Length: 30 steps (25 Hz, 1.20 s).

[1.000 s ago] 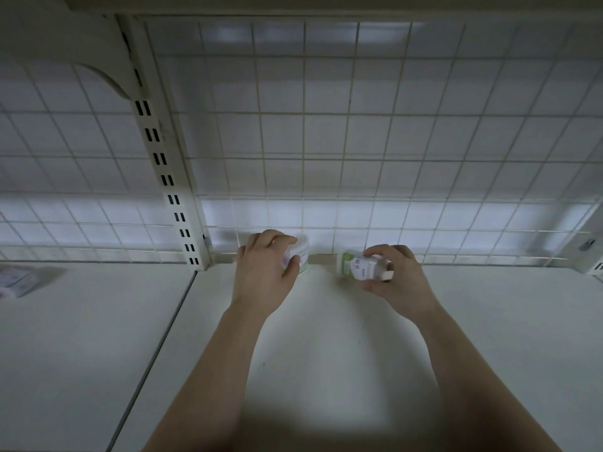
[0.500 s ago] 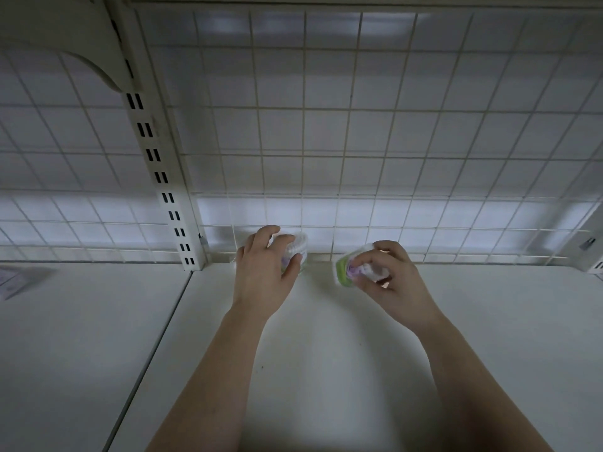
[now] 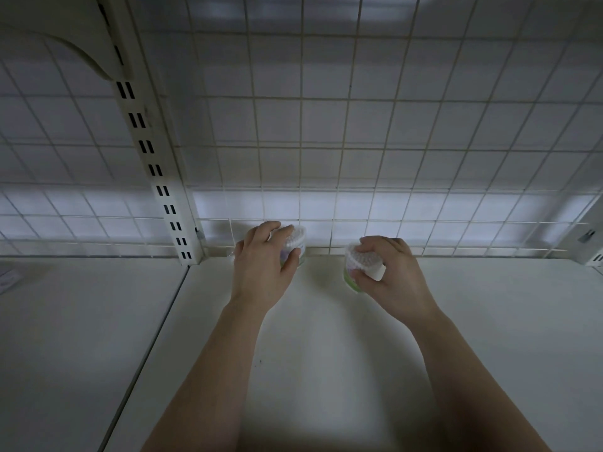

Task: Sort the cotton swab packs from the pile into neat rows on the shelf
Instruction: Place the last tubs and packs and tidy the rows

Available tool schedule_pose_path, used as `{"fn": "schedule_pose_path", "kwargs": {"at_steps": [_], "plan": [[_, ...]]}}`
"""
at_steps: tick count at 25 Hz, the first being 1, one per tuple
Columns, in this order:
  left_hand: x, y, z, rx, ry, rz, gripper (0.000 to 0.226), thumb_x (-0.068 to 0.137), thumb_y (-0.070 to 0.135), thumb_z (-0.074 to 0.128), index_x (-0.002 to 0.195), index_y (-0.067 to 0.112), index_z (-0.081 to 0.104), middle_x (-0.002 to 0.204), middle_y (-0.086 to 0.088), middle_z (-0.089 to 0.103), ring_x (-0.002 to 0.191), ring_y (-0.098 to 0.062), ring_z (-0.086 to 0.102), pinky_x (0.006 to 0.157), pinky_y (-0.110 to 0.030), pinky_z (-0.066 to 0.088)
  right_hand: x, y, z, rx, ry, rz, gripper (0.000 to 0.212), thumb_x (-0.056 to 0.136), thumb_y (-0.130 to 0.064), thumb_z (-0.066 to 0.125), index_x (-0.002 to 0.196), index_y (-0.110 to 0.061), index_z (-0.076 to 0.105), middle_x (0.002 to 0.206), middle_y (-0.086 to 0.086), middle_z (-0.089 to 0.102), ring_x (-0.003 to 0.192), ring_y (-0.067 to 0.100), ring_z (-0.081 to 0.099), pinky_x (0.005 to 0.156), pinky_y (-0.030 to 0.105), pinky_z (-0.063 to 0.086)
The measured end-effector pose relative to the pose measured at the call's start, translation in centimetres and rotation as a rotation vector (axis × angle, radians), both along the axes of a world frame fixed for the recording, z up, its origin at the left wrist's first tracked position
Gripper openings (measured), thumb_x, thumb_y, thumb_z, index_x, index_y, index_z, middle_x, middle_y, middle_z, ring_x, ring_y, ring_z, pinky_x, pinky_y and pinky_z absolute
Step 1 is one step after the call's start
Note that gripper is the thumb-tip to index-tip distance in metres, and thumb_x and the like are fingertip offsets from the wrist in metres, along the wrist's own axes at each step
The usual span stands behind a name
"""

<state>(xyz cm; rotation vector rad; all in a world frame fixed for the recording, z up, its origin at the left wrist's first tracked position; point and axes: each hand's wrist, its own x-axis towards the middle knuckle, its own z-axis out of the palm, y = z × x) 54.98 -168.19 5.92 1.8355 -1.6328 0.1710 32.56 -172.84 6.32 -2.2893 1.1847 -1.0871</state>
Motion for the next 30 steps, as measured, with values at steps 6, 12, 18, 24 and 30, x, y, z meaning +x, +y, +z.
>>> {"fn": "schedule_pose_path", "kwargs": {"at_steps": [6, 12, 18, 24, 30], "plan": [[0.2, -0.2, -0.7, -0.004, 0.119, -0.058, 0.044, 0.083, 0.039, 0.054, 0.120, 0.017, 0.061, 0.135, -0.007, 0.049, 0.125, -0.026, 0.047, 0.102, -0.044, 0.040, -0.3, -0.1, -0.6, 0.008, -0.080, 0.022, 0.029, 0.073, -0.017, 0.077, 0.100, -0.020, 0.066, 0.116, -0.007, 0.052, 0.102, -0.003, 0.050, 0.078, 0.006, 0.036], [-0.1, -0.2, -0.7, -0.040, 0.197, -0.148, 0.034, 0.084, 0.026, 0.067, 0.116, 0.018, 0.057, 0.125, -0.002, 0.046, 0.111, -0.018, 0.052, 0.092, -0.029, 0.044, -0.1, 0.0, -0.8, 0.002, -0.061, 0.026, 0.026, 0.078, -0.019, 0.073, 0.102, -0.020, 0.063, 0.106, -0.007, 0.053, 0.094, -0.003, 0.050, 0.074, 0.005, 0.036], [-0.9, 0.6, -0.4, -0.014, 0.178, -0.136, 0.049, 0.086, 0.030, 0.067, 0.129, 0.013, 0.053, 0.125, -0.009, 0.043, 0.108, -0.020, 0.050, 0.087, -0.025, 0.040, -0.6, 0.6, 0.3, -0.040, 0.031, 0.019, 0.027, 0.079, -0.022, 0.070, 0.104, -0.022, 0.059, 0.103, -0.009, 0.053, 0.090, 0.003, 0.049, 0.073, 0.014, 0.037], [-4.9, 2.8, 3.5, -0.136, -0.014, -0.258, 0.054, 0.090, 0.045, 0.045, 0.127, 0.008, 0.057, 0.123, -0.007, 0.048, 0.097, -0.021, 0.057, 0.085, -0.028, 0.046, -5.0, 3.4, 2.7, -0.083, -0.059, -0.094, 0.030, 0.078, -0.022, 0.071, 0.105, -0.021, 0.059, 0.105, -0.009, 0.056, 0.090, 0.005, 0.051, 0.073, 0.024, 0.046], [-16.2, 4.9, 6.6, -0.251, -0.044, -0.469, 0.048, 0.089, 0.041, 0.046, 0.122, 0.010, 0.062, 0.125, -0.003, 0.059, 0.112, -0.020, 0.053, 0.099, -0.033, 0.041, -15.2, 7.3, 5.1, -0.192, -0.068, -0.237, 0.030, 0.078, -0.022, 0.072, 0.105, -0.019, 0.060, 0.104, -0.011, 0.056, 0.090, 0.008, 0.052, 0.074, 0.026, 0.047]]}}
